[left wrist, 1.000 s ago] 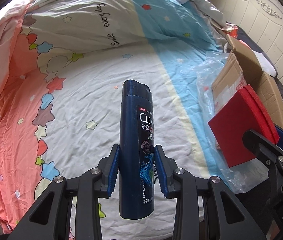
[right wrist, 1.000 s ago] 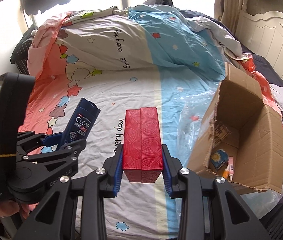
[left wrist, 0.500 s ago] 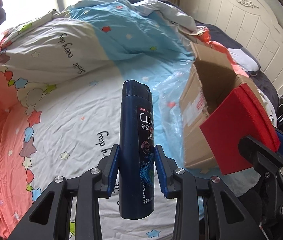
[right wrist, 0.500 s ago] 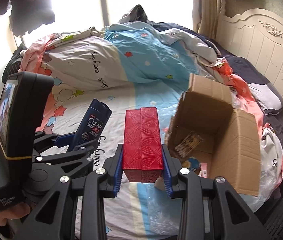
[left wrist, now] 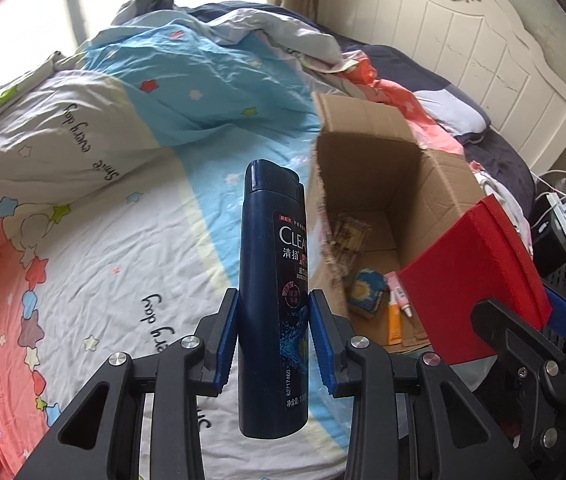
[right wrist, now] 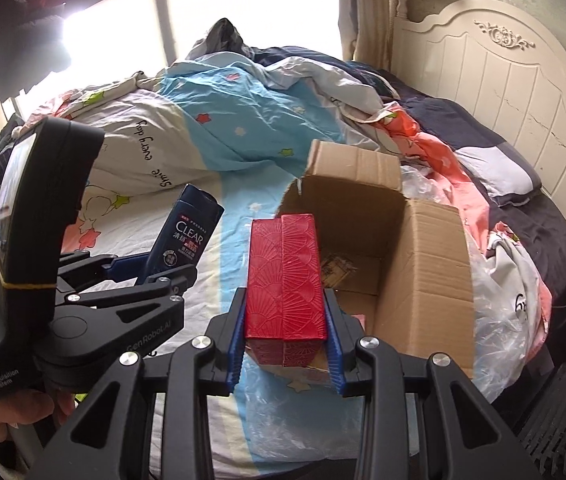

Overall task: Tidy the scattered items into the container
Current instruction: 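Carry the shampoo bottle and red box in both grippers into the cardboard box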

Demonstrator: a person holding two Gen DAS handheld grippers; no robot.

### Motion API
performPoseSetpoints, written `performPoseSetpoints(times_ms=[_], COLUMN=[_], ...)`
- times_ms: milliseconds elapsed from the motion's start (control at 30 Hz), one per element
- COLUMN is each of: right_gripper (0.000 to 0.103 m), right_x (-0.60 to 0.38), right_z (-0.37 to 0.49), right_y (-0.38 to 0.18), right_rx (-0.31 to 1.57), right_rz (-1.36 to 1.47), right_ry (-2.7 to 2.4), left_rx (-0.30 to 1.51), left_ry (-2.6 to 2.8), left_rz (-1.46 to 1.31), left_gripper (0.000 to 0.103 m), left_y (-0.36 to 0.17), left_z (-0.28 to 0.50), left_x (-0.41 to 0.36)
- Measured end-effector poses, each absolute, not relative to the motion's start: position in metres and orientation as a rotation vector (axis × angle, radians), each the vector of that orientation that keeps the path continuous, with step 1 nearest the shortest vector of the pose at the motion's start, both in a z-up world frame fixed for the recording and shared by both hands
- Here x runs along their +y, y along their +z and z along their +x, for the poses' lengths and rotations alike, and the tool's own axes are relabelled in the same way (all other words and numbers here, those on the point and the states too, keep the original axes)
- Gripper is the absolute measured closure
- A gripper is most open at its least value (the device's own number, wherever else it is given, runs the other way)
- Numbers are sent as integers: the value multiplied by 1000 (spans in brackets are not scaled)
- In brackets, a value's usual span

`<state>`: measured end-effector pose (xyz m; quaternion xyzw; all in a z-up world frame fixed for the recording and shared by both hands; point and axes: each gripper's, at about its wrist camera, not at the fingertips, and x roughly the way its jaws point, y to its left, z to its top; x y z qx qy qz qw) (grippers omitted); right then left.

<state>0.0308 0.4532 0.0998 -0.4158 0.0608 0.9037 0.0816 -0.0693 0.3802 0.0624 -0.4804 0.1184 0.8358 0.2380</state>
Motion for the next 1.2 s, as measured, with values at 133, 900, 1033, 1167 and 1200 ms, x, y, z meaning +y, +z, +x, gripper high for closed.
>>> performPoseSetpoints(times_ms=[133, 900, 1033, 1167, 1200], right_gripper=[71, 71, 71, 71, 71], right_x=[466, 506, 511, 518, 520], right_z=[35, 35, 34, 34, 33], right_y=[100, 75, 69, 60, 57], right_rx=[192, 259, 267, 281, 287], right_rz=[-1237, -1276, -1287, -1301, -1308], right_ry=[2679, 2613, 2602, 2579, 2573], left_rx=[345, 362, 371, 384, 386], left_ry=[2264, 2176, 2163, 2151, 2148], left_rz=[-1296, -1268, -1273, -1279, -1280], left_gripper=[68, 68, 68, 68, 68], left_y=[63, 53, 47, 40, 39], left_z=[-66, -73, -76, -79, -80], left_x=[397, 459, 465, 471, 472])
